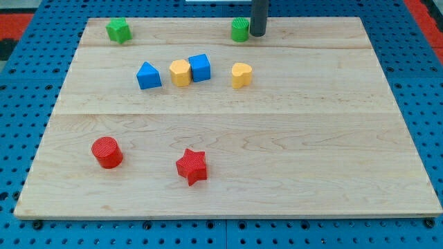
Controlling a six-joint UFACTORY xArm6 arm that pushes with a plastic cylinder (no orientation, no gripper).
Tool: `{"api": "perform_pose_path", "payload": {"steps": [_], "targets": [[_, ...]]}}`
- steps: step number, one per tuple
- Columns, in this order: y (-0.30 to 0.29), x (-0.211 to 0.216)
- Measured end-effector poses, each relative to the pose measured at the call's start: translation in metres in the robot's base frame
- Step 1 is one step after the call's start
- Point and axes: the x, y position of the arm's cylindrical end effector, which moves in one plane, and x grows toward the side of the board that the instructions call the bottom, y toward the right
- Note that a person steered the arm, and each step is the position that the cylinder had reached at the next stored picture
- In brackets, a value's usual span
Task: Place the green circle towards the top center
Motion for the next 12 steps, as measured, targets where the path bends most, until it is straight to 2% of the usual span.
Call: {"api": "perform_pose_path", "payload": {"steps": [1,2,3,4,5,6,7,8,9,12], "targets": [[-0.017,-0.012],[-0.066,-0.011],[-0.045,-0.006],[-0.002,0.04],[-0.066,0.045],[-0.099,0.026],[-0.102,0.024],[-0.157,0.024],[-0.184,0.016],[-0.089,0.013]]}}
